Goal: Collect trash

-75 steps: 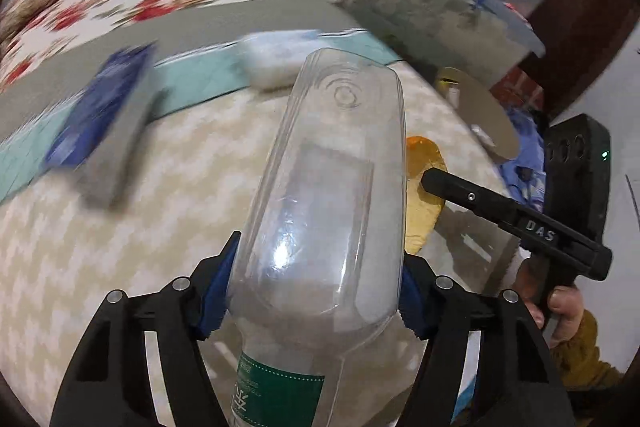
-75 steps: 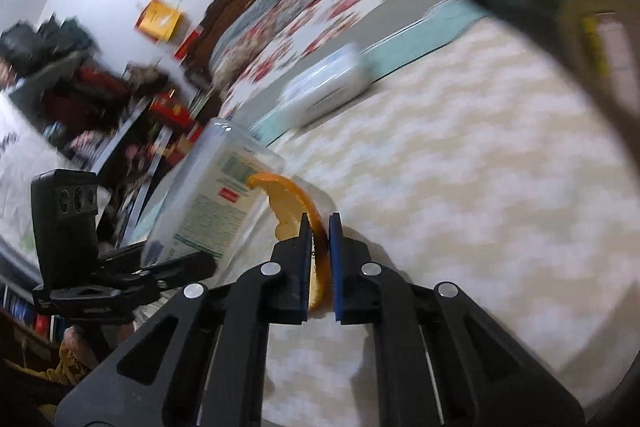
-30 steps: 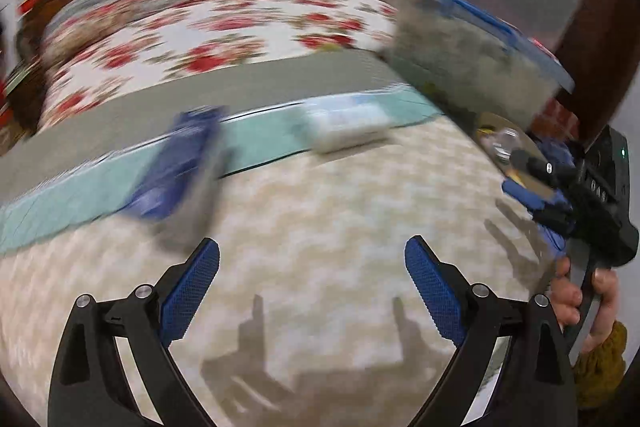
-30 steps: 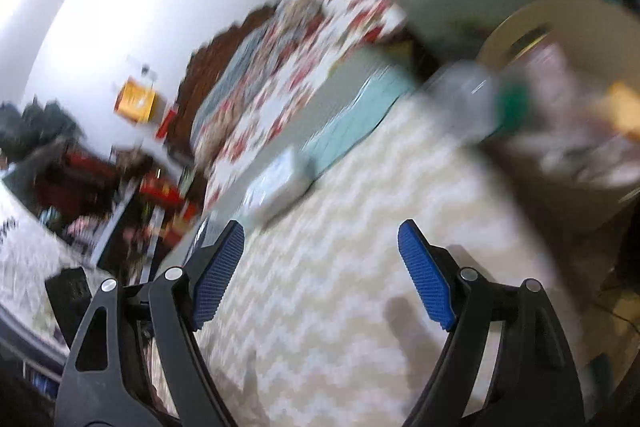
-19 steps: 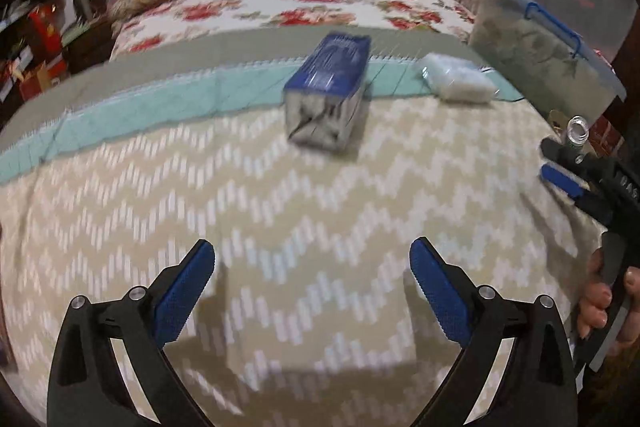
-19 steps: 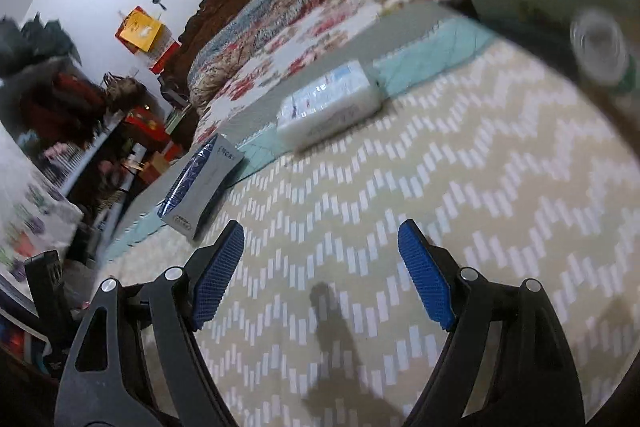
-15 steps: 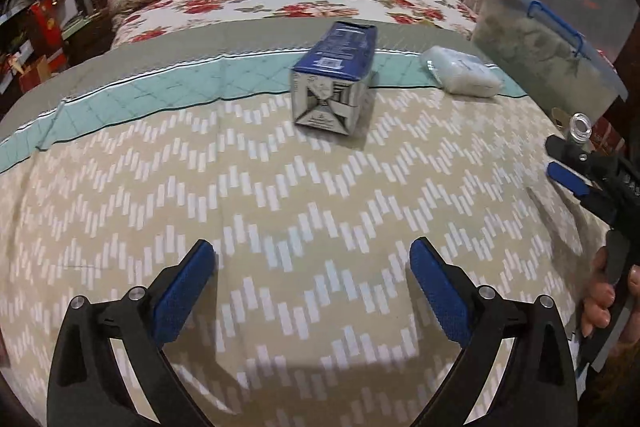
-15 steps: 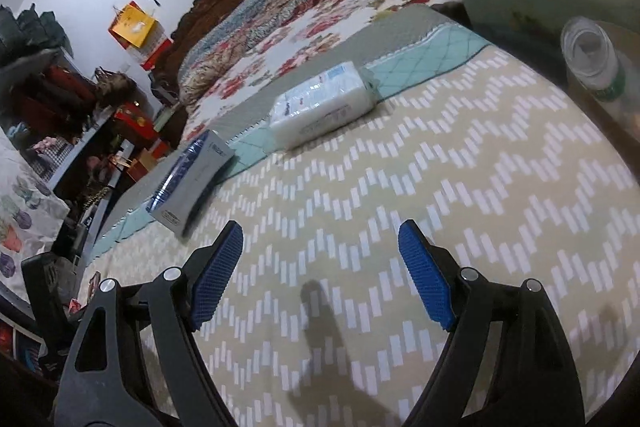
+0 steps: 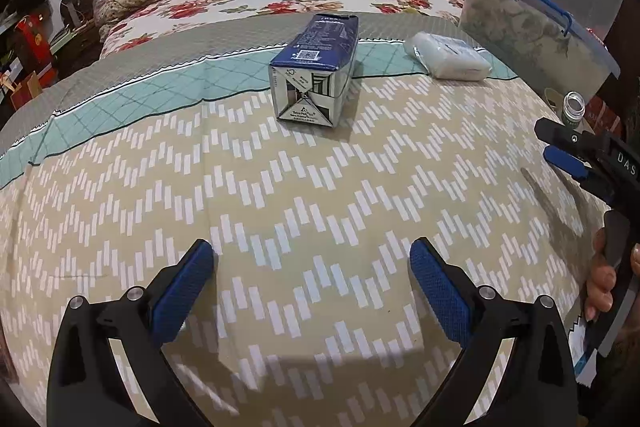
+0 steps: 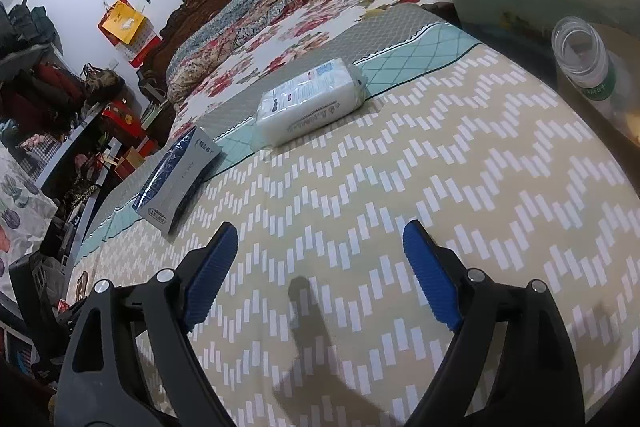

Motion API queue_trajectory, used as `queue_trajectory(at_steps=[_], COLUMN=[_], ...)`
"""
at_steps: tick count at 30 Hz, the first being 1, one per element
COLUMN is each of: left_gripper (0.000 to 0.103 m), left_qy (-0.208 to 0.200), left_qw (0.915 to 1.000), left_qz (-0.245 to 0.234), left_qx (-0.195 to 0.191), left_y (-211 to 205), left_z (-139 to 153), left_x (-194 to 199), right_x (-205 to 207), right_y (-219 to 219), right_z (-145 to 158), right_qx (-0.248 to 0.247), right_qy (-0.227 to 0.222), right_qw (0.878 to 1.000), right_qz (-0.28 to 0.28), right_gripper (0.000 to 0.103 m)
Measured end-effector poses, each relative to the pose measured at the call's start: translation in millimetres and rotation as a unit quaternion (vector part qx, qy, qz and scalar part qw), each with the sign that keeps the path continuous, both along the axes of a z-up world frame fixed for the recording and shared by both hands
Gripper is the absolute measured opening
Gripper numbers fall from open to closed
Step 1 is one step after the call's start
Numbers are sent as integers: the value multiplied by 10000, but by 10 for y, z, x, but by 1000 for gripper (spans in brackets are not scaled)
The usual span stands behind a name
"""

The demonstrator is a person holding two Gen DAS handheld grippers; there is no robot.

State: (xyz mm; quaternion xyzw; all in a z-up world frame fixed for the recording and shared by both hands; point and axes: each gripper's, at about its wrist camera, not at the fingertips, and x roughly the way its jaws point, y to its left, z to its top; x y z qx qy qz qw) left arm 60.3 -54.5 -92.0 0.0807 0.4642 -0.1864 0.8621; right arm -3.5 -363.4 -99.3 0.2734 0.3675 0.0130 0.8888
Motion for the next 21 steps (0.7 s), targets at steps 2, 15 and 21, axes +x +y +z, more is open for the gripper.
queue_trajectory(at_steps=[2,15,21], left_gripper=[94,94,94], left_qy=[5,-8,-12], left_qw=[10000,10000,10000], left_qz=[7,-16,-17], left_qx=[-27,37,52], left_y=[-2,-19,-21], left_z=[0,-9,-10], left_x=[0,3,4], right_x=[-2,-19,-24], right_y=[-3,-8,-13], right_z=[-2,3,4], right_qx=[14,3,4], right_qy=[-4,-2,-3], right_qw=[10000,10000,10000], right_qz=[-1,-7,-9], right_gripper=[85,85,85])
